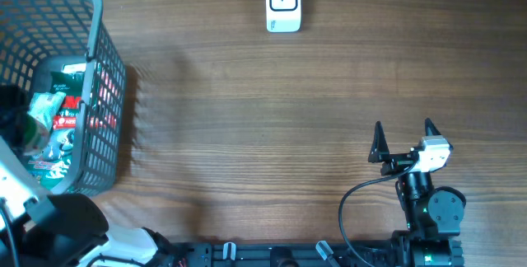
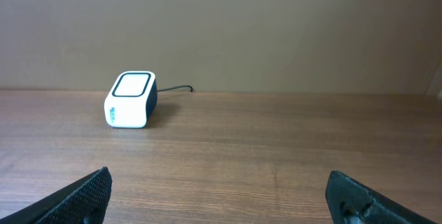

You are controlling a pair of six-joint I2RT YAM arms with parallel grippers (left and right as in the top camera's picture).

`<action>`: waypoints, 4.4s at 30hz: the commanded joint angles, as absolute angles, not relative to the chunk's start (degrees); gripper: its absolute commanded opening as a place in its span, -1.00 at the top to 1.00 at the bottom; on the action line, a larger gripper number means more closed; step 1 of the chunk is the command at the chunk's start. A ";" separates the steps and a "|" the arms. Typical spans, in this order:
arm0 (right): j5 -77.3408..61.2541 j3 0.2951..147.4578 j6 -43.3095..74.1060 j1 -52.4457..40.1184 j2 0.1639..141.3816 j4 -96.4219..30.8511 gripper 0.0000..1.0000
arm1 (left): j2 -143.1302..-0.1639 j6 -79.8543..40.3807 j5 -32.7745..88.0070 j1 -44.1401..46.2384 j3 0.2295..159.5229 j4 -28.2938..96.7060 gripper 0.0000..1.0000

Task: Scan the item barcode
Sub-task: 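Lift the jar out with the left gripper and carry it toward the scanner, then release the jar on the table below the scanner, then reach the left gripper into the basket and grasp the mint-green pouch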

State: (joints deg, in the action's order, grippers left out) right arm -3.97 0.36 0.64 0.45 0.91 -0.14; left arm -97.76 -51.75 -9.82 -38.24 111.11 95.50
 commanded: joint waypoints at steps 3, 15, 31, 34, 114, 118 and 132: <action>-3.16 0.34 1.56 0.71 0.80 0.01 -0.99 | -94.94 -48.40 -5.63 -37.95 125.49 96.49 0.10; -3.16 0.34 1.56 0.71 0.80 0.01 -0.99 | -90.17 -48.42 13.54 -29.87 128.70 92.58 0.11; -3.16 0.34 1.56 0.71 0.80 0.01 -0.99 | -94.61 -49.76 10.07 13.02 128.57 91.96 0.05; -3.16 0.34 1.61 0.71 0.80 0.01 -1.00 | -97.58 -50.68 5.96 19.70 128.57 92.71 0.05; -3.16 0.34 1.56 0.71 0.80 0.01 -1.00 | -104.81 -77.41 -14.41 -31.31 118.45 93.69 -1.00; -3.16 0.34 1.56 0.71 0.80 0.01 -0.99 | -104.81 -69.47 -17.63 -31.29 104.44 79.42 -1.00; -3.16 0.34 1.58 0.71 0.80 0.01 -1.00 | -104.95 -56.99 -22.65 -31.75 80.66 49.54 -1.00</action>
State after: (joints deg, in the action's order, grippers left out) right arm -3.97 0.36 0.67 0.45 0.91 -0.14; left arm -104.84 -59.27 -20.60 -31.16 83.35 51.59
